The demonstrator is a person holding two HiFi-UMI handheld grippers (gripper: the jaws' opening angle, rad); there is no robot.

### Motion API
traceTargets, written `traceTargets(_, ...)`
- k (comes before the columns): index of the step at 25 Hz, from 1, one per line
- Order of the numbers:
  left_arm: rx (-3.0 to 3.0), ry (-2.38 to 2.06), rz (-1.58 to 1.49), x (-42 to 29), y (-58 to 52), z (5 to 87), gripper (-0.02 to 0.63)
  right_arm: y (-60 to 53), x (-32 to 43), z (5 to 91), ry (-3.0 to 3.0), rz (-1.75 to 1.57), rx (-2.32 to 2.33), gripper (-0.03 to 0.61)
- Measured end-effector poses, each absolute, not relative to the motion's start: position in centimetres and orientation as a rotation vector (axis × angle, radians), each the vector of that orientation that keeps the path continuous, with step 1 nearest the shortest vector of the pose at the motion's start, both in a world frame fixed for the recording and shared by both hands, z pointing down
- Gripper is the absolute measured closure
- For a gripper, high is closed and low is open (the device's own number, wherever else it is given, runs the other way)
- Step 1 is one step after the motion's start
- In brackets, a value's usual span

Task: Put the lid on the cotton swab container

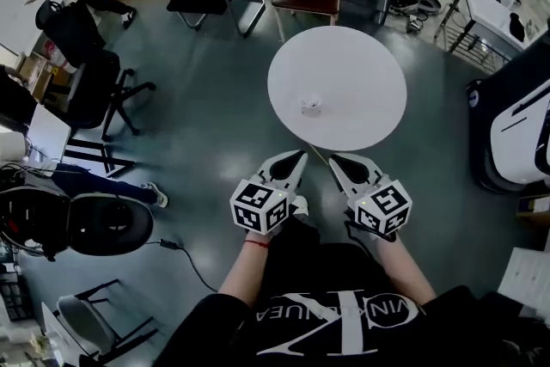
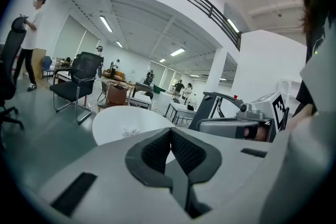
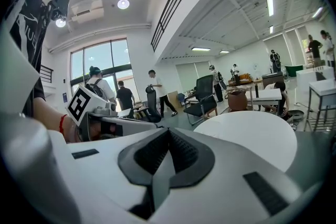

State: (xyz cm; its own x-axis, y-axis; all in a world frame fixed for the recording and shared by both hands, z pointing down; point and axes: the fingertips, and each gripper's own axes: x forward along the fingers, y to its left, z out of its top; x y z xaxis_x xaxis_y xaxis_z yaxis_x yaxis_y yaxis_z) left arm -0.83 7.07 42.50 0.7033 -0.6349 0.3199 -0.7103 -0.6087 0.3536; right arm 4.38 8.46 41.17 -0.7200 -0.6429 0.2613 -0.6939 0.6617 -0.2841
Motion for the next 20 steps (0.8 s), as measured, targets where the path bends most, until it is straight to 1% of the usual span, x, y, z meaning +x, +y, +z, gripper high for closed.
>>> traceTargets(12,2.441,-0.93,0.246,-3.3,-0.5,45.1,0.606,1.1,2.2,43.8,-2.648,0.628,1.2,0.575)
traceTargets(20,2.453,-0.855,0.269,-3.3,-2.7,46.8,0.606,-0.9,2.4,45.3,-2.596,0.701,1.301,0.575)
